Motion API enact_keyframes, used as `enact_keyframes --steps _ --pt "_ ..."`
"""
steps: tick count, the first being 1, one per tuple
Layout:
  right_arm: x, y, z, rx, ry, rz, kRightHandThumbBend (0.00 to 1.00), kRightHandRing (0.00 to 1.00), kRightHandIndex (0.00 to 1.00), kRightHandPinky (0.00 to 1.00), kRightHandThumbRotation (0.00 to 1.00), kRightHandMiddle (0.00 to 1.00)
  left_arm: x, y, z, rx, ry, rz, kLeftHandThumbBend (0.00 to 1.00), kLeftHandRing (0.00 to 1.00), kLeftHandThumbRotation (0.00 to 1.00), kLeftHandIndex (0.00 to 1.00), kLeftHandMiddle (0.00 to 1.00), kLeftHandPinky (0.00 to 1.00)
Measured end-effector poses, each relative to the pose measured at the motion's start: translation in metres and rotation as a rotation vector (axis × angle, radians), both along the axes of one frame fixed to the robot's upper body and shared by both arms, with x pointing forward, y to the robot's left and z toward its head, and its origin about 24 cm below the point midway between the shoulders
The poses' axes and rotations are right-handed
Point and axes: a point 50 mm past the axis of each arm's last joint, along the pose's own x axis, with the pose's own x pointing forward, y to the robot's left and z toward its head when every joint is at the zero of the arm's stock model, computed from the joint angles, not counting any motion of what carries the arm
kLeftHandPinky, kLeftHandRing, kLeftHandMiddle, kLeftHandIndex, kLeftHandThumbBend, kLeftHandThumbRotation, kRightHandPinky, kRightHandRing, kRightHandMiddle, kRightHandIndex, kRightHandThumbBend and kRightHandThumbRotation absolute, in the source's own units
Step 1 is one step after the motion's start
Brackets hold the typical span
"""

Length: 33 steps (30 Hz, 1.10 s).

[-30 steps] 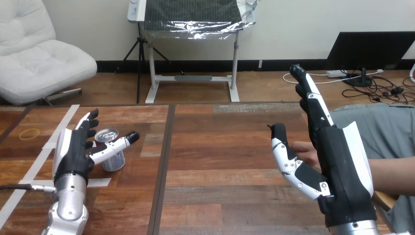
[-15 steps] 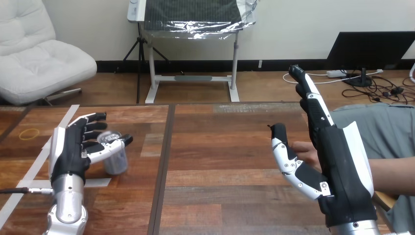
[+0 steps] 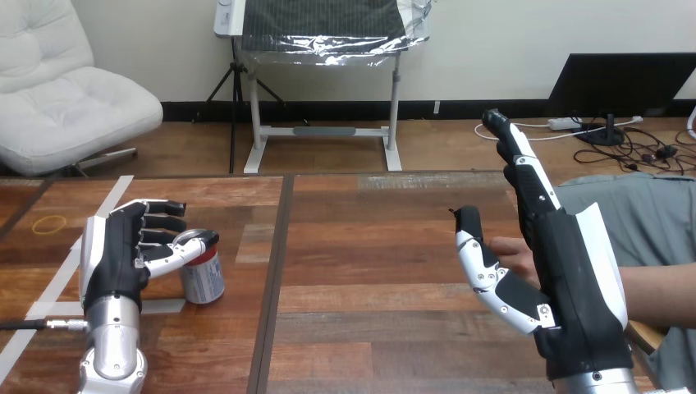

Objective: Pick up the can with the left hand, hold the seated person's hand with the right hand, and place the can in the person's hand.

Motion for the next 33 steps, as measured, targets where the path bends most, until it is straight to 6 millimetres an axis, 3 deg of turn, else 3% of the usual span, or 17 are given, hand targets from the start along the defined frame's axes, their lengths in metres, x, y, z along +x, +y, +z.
enact_keyframes --steps 33 --pt "0.0000 -0.0007 0.0000 -0.007 0.001 0.000 0.16 1.00 0.92 1.00 0.00 1.00 -0.0005 0.0000 -0.0002 0.009 -0.004 0.003 0.75 0.56 0.00 0.59 0.59 0.52"
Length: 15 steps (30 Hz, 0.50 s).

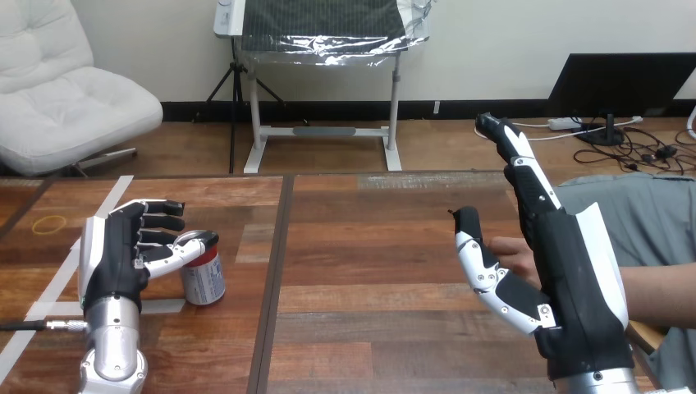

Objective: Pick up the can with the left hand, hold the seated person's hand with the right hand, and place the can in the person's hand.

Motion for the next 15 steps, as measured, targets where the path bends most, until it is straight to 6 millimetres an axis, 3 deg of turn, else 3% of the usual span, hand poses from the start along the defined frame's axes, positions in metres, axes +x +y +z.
enact_keyframes --steps 15 --pt "0.0000 -0.0022 0.0006 -0.010 -0.003 -0.009 0.16 1.00 0.90 1.00 0.00 1.00 0.0000 -0.0009 -0.0004 -0.003 0.000 -0.001 0.75 0.58 0.00 0.63 0.62 0.54"
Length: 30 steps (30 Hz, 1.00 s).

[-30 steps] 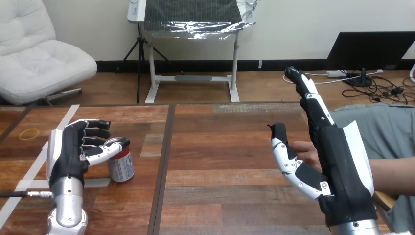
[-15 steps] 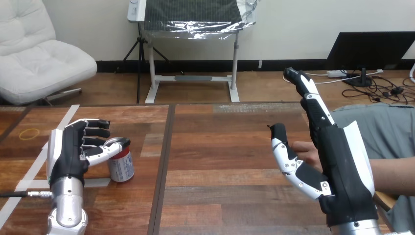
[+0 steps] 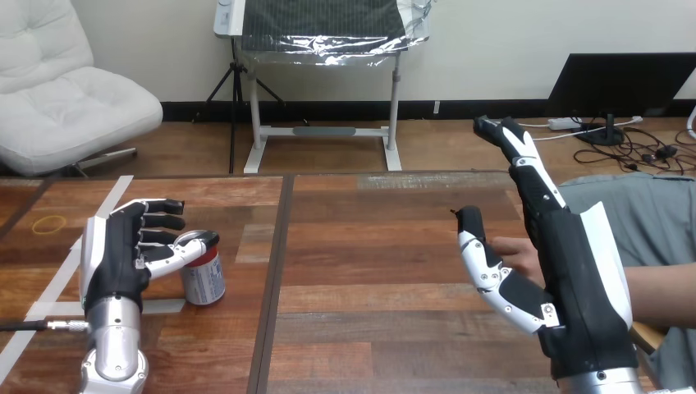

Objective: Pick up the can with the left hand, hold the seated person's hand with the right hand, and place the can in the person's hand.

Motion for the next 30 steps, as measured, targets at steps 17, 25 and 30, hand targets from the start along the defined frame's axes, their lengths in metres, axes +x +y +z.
enact_keyframes --steps 17,25,30 --pt "0.0002 0.0003 -0.0003 -0.003 0.007 0.003 0.16 1.00 0.89 1.00 0.00 1.00 0.0006 -0.0028 -0.0027 -0.008 0.042 -0.058 0.81 0.78 0.19 0.80 0.79 0.75" --pt "0.0003 0.0004 -0.0006 -0.004 0.010 0.005 0.16 1.00 0.89 1.00 0.00 1.00 0.0004 -0.0056 -0.0071 0.008 0.105 -0.115 0.87 0.84 0.33 0.86 0.86 0.81" --pt "0.0003 0.0005 -0.0006 -0.005 0.011 0.007 0.15 1.00 0.89 1.00 0.00 1.00 0.0004 -0.0076 -0.0092 0.017 0.135 -0.146 0.92 0.86 0.41 0.88 0.88 0.82"
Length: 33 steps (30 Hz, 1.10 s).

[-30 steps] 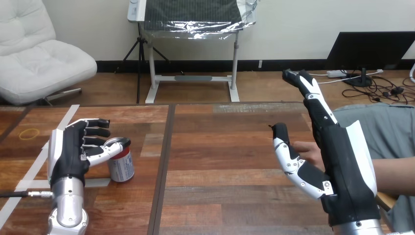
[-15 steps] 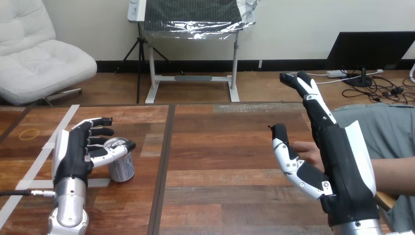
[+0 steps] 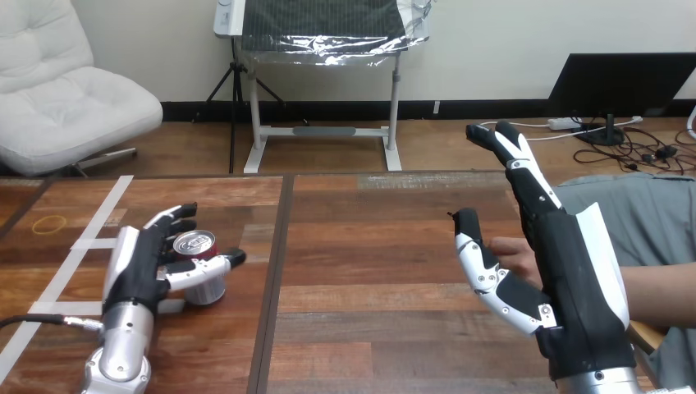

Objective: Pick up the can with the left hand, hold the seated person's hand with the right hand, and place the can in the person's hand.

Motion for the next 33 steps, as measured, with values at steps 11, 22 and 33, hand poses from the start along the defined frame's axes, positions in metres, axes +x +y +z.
enact_keyframes --steps 11,22,33 --pt "0.0001 0.0002 -0.0002 -0.011 0.002 0.000 0.15 1.00 0.89 1.00 0.00 1.00 0.0005 -0.0031 -0.0005 0.009 0.020 -0.047 0.93 0.87 0.44 0.89 0.88 0.84" --pt "0.0001 0.0002 -0.0003 -0.013 0.003 0.000 0.15 1.00 0.88 1.00 0.00 0.99 0.0007 -0.0030 -0.0002 0.013 0.019 -0.048 0.93 0.86 0.46 0.87 0.87 0.82" --pt "0.0001 0.0002 -0.0004 -0.013 0.004 0.000 0.16 1.00 0.87 1.00 0.00 0.99 0.0006 -0.0015 0.0006 0.019 0.005 -0.022 0.85 0.79 0.29 0.81 0.80 0.76"
